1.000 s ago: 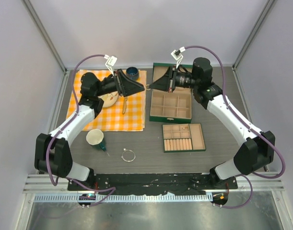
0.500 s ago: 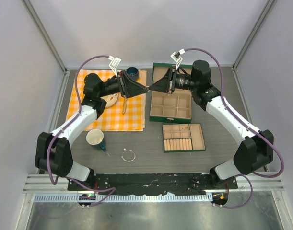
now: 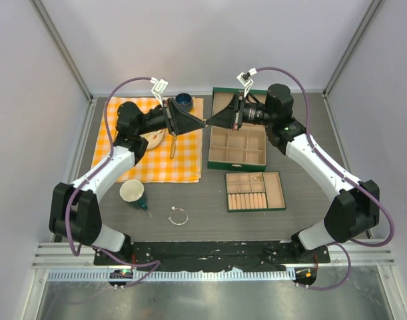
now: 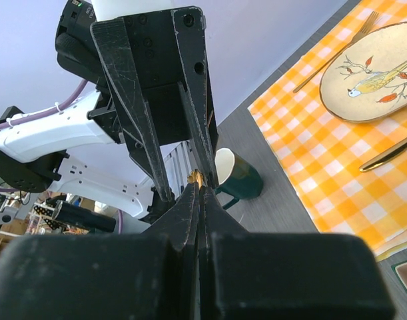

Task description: Organize the mixed jewelry

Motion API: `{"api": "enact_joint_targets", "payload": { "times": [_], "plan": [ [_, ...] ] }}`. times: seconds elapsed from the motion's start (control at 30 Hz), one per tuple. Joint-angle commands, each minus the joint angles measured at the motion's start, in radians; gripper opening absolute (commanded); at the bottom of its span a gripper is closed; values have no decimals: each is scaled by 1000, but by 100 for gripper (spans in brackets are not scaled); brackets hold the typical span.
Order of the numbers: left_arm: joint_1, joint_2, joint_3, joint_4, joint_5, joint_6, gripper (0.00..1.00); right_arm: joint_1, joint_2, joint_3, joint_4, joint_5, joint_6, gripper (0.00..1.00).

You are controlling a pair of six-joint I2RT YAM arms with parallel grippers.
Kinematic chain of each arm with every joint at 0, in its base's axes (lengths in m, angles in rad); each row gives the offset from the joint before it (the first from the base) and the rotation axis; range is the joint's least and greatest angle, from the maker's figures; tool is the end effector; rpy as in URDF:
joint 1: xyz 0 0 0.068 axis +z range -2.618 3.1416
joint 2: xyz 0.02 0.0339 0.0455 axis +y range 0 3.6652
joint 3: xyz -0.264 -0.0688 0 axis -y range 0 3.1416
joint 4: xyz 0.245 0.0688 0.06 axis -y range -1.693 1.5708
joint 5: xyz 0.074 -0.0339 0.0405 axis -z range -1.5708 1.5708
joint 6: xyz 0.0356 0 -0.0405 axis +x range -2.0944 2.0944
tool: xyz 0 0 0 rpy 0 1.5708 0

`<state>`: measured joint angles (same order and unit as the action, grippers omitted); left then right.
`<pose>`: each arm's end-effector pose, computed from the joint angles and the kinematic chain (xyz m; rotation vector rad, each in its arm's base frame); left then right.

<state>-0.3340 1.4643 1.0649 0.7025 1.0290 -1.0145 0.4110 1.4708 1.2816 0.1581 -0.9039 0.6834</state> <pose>0.3009 -0.1367 0.3636 0.5185 1.5895 -1.7109 0.3019 0.1621 0.3860 -0.5472 1.7465 1.5218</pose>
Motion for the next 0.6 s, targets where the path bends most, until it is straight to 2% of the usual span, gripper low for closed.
{"api": "enact_joint_targets", "payload": {
  "times": [0.0, 0.1, 0.4, 0.57],
  "plan": [
    [-10, -4, 1, 45, -6, -7, 31, 3, -6, 2, 49, 5, 2, 1],
    [-10, -1, 1, 43, -12, -13, 24, 3, -7, 1, 50, 8, 4, 1],
    [-16, 5, 3, 45, -20, -25, 17, 3, -13, -14, 55, 17, 1, 1],
    [-17, 7, 7, 45, -40, -33, 8, 5, -17, -22, 57, 23, -2, 1]
  ]
}}
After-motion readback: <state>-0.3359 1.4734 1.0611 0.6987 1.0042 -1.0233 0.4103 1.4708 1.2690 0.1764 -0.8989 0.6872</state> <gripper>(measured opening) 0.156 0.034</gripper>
